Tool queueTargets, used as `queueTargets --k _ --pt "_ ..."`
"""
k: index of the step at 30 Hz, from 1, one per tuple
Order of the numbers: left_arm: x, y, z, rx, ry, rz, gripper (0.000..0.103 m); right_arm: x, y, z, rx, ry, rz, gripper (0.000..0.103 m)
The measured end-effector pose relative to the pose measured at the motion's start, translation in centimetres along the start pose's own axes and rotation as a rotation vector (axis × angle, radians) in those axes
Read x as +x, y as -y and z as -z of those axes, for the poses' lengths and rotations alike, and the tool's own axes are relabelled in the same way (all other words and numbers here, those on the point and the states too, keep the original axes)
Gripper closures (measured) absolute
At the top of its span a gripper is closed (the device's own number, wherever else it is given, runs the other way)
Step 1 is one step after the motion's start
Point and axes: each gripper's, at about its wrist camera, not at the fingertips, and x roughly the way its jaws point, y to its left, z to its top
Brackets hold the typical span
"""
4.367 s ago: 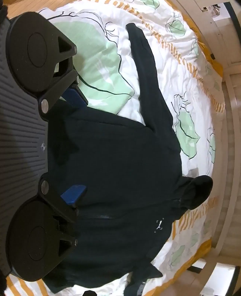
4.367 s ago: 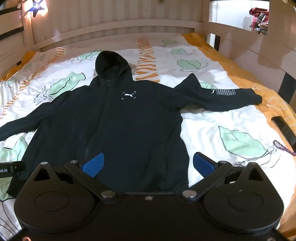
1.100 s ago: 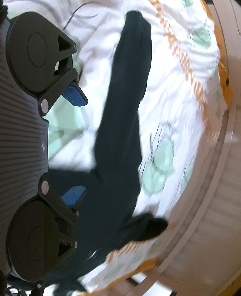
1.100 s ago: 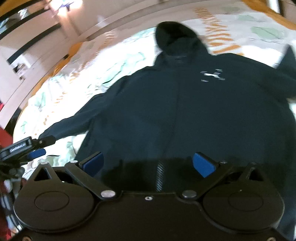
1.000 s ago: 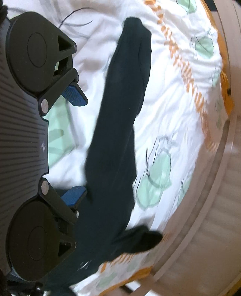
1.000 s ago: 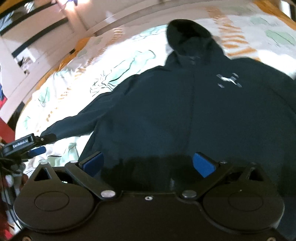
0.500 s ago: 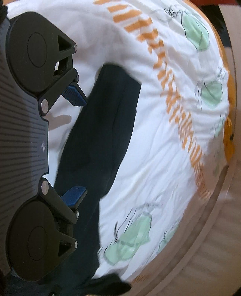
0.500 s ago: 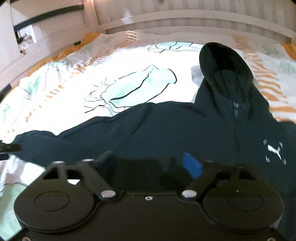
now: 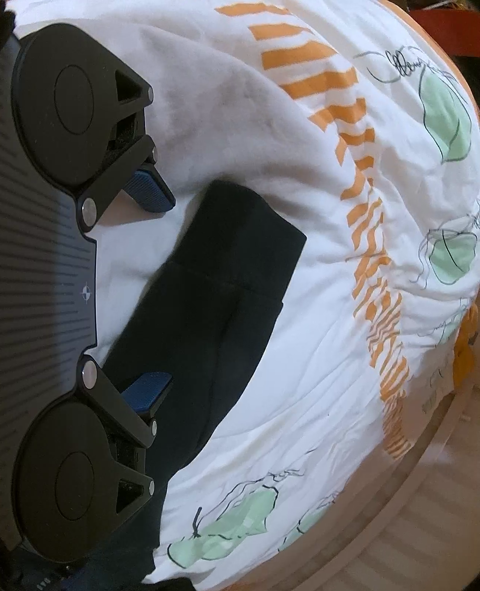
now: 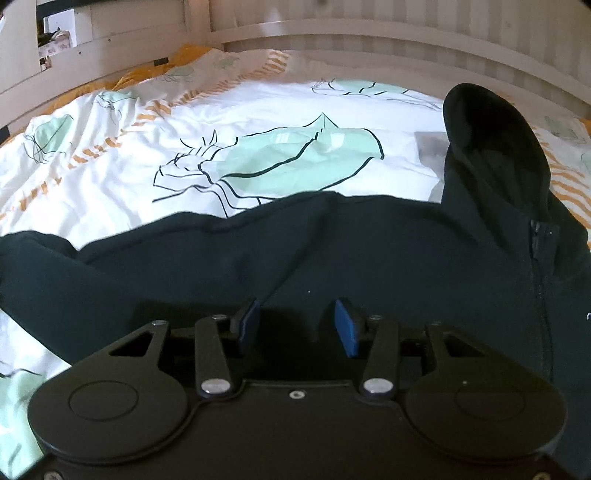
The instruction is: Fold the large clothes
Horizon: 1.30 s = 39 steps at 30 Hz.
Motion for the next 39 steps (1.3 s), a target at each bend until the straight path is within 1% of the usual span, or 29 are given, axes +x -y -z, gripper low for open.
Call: queueTargets --k 3,7,10,11,13,14,15,16,17,18,19,20,21,23,25,28,31,33,35,36,37,39 --pt "0.4 0.3 0.0 0.009 0.009 -0.002 0.009 0.0 -0.5 1.1 -0.044 0.036 0.02 0.048" --pt "0.7 0.5 0.1 -0.016 0.033 0.0 0.009 0.1 -1.0 1.5 -0.062 0.055 0.038 0.048" --pt "0.9 0.5 -0.1 -0.025 0.04 0.032 0.009 0.2 -1.4 1.8 -0.083 0.064 0.057 0.048" --pt "0.9 0.4 -0.2 -0.035 0.049 0.054 0.01 0.3 -1.7 1.9 -0.097 0.066 0.069 0.048" --pt "0.9 0.1 -0.3 -0.065 0.062 0.082 0.014 0.5 -2.2 2.0 -0.122 0.069 0.091 0.048" --pt "0.9 -0.1 -0.4 -0.086 0.071 0.091 0.025 0.5 -2.4 2.0 -0.133 0.071 0.1 0.048" --pt "0.9 -0.2 -0.5 -0.106 0.076 0.098 0.041 0.5 -2.5 2.0 -0.14 0.072 0.105 0.048" --pt "1.0 -0.5 -0.6 -0.133 0.077 0.108 0.052 0.5 -2.5 2.0 -0.141 0.073 0.106 0.048" --pt "1.1 -0.8 -0.7 -0.16 0.073 0.131 0.074 0.5 -2.4 2.0 -0.139 0.073 0.105 0.048" --pt "1.2 -1.0 -0.7 -0.185 0.069 0.164 0.083 0.5 -2.4 2.0 -0.138 0.072 0.103 0.048" --pt "1.2 -1.2 -0.7 -0.215 0.073 0.202 0.087 0.4 -2.4 2.0 -0.138 0.072 0.104 0.048" --pt "1.0 -1.1 -0.7 -0.223 0.089 0.211 0.088 0.5 -2.4 2.0 -0.139 0.072 0.105 0.048" --pt "0.6 -0.7 -0.8 -0.213 0.106 0.204 0.088 0.5 -2.4 2.0 -0.138 0.071 0.104 0.048" --pt "-0.8 0.5 -1.1 -0.164 0.148 0.198 0.09 0.4 -2.3 2.0 -0.135 0.07 0.102 0.048" --pt "-2.7 1.6 -1.5 -0.125 0.195 0.223 0.09 0.5 -2.4 2.0 -0.134 0.069 0.101 0.048" --pt "-6.2 4.0 -2.5 -0.038 0.261 0.266 0.09 0.6 -2.3 1.9 -0.125 0.063 0.091 0.048" --pt "-9.8 7.3 -3.3 0.061 0.328 0.318 0.09 0.6 -1.7 1.5 -0.095 0.049 0.062 0.048" --pt "-12.0 10.0 -3.6 0.115 0.361 0.366 0.09 0.3 -0.8 1.0 -0.056 0.03 0.02 0.048" --pt "-13.6 12.8 -3.9 0.156 0.377 0.412 0.09 -0.4 0.1 0.4 -0.03 0.015 -0.004 0.048" --pt "-14.1 13.8 -3.8 0.172 0.382 0.431 0.09 -0.9 0.4 0.3 -0.021 0.014 0.0 0.048" --pt "-14.6 15.2 -3.7 0.191 0.386 0.457 0.09 -1.6 0.8 0.2 -0.008 0.021 0.005 0.048" --pt "-15.5 18.4 -3.4 0.235 0.392 0.519 0.09 -3.5 2.0 0.3 0.019 0.037 -0.013 0.047"
